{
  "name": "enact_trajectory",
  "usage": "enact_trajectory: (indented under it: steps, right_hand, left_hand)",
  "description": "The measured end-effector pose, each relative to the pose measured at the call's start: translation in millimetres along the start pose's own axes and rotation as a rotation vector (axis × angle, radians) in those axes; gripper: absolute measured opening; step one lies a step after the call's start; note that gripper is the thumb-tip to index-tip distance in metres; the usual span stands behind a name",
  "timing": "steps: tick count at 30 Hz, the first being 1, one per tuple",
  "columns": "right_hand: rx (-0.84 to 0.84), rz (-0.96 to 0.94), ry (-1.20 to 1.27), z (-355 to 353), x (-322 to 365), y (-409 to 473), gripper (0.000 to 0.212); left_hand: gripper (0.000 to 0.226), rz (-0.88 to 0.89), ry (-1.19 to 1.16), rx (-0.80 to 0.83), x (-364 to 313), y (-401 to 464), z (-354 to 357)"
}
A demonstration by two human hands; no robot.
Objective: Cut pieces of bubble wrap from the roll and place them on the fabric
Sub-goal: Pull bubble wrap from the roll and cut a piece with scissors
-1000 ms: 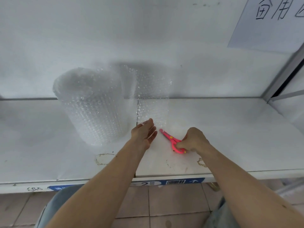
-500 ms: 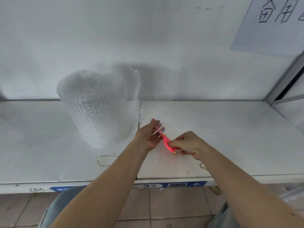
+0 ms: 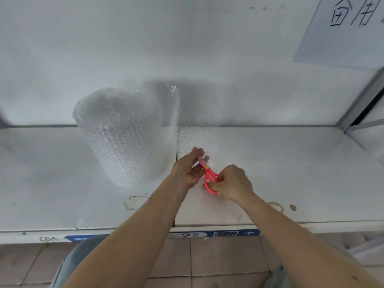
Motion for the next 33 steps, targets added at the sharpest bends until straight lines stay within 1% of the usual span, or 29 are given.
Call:
enact_trajectory:
  steps: [2,4,6,9,11,12,16,19,21,22,27,29,33]
  right_hand:
    - [0.041,-0.007,0.105,3.1,-1.6,1.0,0.035]
    - [0.093,0.015,0.276,6.1,-3.3,-1.7,0.029]
    - [0.136,0.044,0.395,9.6,-3.1,-10.5,0.027]
    - [0.17,0.077,0.484,13.3,-0.2,-26.0,0.035]
    - [0.2,0.104,0.49,11.1,3.7,-36.1,0.044]
    - [0.218,0.116,0.486,9.9,4.8,-40.0,0.047]
    - [0.287,0.181,0.502,7.7,7.5,-52.1,0.054]
    - [0.303,0.248,0.71,12.3,12.1,-57.5,0.056]
    - [0.312,0.262,0.842,14.9,17.0,-60.7,0.051]
    - [0.317,0.249,0.858,16.3,18.7,-61.6,0.051]
    - [0.366,0.169,0.787,24.1,23.1,-60.5,0.059]
    - [0.371,0.163,0.797,24.5,24.6,-58.1,0.057]
    - [0.34,0.158,0.838,20.7,27.7,-47.8,0.056]
  left_hand:
    - [0.019,-0.006,-0.01,0.006,-1.4,0.2,-0.8]
    - [0.02,-0.014,-0.049,0.005,-1.9,0.5,-0.7]
    - [0.02,-0.017,-0.066,0.009,-2.5,-0.4,0.7]
    - [0.016,-0.022,-0.009,0.03,-5.7,-5.2,4.4]
    - [0.01,-0.011,0.057,-0.01,-9.6,-8.0,5.0]
    - [0.012,-0.007,0.065,-0.034,-11.3,-8.9,4.4]
    - [0.015,0.002,-0.005,-0.054,-13.7,-9.6,5.1]
    - [0.01,-0.007,-0.098,-0.067,-12.5,-11.8,5.3]
    - [0.012,0.003,-0.109,-0.082,-11.7,-12.0,4.2]
    - [0.013,0.01,-0.098,-0.093,-11.4,-11.8,3.1]
    - [0.014,0.036,0.013,-0.202,-10.4,-9.0,-2.4]
    - [0.014,0.053,0.015,-0.195,-8.3,-6.5,-1.1]
    - [0.011,0.039,-0.047,-0.13,-3.1,-2.5,0.8]
Point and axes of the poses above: each hand's wrist, its own y-axis towards the middle knuckle, its own z-axis out of the palm, x = y × z, the point moved 3 cm from there along y, towards the middle knuckle, and after that the axes turned 2 degrees about -z, right-handed, at the moved point
